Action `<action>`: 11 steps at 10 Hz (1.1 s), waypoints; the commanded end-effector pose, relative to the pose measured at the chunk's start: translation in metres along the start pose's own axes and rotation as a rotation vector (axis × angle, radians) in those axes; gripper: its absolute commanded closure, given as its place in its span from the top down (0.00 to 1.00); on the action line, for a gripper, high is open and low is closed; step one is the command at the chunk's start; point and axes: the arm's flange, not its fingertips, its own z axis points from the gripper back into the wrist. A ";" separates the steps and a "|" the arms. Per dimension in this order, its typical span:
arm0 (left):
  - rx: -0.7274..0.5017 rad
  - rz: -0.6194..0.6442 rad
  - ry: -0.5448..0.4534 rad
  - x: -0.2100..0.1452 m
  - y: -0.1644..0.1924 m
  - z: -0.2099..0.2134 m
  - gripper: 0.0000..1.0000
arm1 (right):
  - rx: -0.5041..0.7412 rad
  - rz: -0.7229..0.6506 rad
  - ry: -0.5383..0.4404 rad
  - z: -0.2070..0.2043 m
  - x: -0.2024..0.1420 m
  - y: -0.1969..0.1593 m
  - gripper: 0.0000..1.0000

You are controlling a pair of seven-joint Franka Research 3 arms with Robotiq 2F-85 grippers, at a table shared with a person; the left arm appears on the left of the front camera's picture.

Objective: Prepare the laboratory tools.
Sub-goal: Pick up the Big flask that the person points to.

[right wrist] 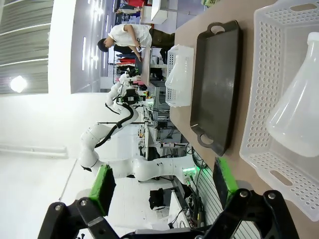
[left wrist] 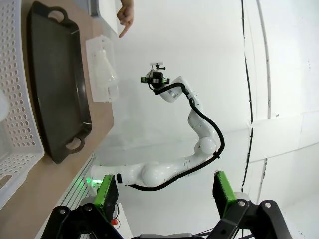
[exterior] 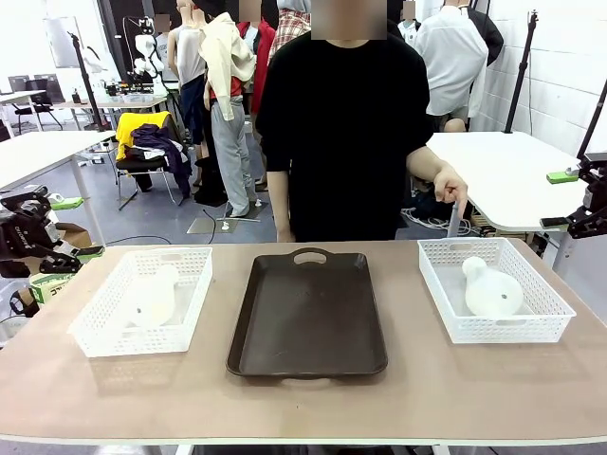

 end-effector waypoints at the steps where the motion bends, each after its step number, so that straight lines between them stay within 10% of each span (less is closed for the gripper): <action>1: 0.008 -0.005 -0.005 0.001 -0.001 0.000 1.00 | -0.005 -0.003 -0.005 -0.001 0.000 -0.002 1.00; 6: 0.008 -0.005 -0.005 0.001 -0.001 0.000 1.00 | 0.000 0.000 0.000 0.000 0.000 0.000 1.00; 11: 0.008 -0.005 -0.005 0.001 -0.001 0.000 1.00 | -0.836 0.226 -0.210 -0.095 0.026 0.095 1.00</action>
